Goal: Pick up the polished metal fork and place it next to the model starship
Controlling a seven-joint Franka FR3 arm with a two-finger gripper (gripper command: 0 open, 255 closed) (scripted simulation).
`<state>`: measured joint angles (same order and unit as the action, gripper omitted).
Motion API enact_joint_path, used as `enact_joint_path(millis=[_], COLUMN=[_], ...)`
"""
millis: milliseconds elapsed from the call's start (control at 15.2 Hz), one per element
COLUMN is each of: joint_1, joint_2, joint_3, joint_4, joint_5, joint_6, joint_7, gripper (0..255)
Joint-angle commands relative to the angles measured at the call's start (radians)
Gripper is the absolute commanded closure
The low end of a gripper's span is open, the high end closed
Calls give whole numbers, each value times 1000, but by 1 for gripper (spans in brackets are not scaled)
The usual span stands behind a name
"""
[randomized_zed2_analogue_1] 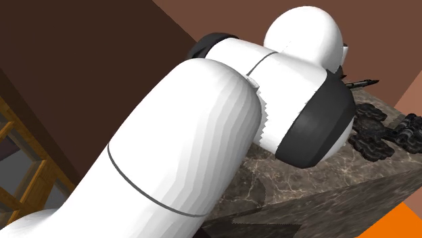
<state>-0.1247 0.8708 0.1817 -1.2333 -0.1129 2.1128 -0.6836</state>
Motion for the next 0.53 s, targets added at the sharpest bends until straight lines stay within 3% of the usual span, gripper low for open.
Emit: enact_joint_path(millis=[0, 462], joint_1=[-5, -6], joint_2=[-40, -53], joint_3=[4, 5], joint_4=[-9, -4], joint_5=[4, 6], joint_6=[-31, -48], joint_7=[-2, -3], gripper=[0, 0])
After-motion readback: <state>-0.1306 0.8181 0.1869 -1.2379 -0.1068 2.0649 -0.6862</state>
